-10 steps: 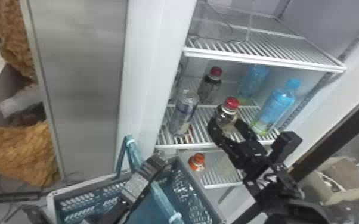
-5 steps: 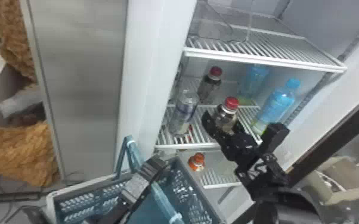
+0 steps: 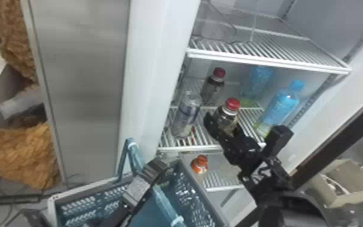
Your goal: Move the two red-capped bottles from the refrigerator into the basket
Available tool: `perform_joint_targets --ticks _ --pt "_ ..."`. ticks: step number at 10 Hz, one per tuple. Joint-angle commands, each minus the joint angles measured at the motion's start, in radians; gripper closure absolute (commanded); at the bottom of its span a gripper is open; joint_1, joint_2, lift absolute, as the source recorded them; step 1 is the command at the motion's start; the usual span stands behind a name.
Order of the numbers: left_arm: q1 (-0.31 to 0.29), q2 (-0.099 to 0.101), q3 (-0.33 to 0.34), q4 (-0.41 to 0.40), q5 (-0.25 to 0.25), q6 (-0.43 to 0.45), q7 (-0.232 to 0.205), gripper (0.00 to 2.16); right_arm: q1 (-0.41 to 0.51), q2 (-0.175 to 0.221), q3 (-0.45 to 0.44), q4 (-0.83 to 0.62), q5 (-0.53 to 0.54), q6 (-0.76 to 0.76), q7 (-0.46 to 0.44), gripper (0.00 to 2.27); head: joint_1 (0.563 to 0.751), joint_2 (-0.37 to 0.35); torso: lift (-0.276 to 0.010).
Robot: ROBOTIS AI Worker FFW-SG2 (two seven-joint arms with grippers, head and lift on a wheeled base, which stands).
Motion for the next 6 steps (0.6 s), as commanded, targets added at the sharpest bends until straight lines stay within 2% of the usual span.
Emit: perform_joint_targets --ticks 1,3,6 --pt "0.0 0.0 -0.001 0.0 0.0 -0.002 0.0 1.2 0.061 0.004 -0.032 -0.093 -0.004 0.023 0.0 1.27 0.695 -0.35 0.0" --pt "0.0 0.0 -0.001 0.0 0.0 -0.002 0.0 1.2 0.13 0.015 -0.066 -0.191 -0.024 0.057 0.0 1.27 0.695 -0.35 0.0" --pt "0.003 0.0 -0.003 0.0 0.004 -0.002 0.0 1.2 0.243 0.015 -0.07 -0.343 -0.089 0.131 0.003 1.27 0.695 -0.35 0.0"
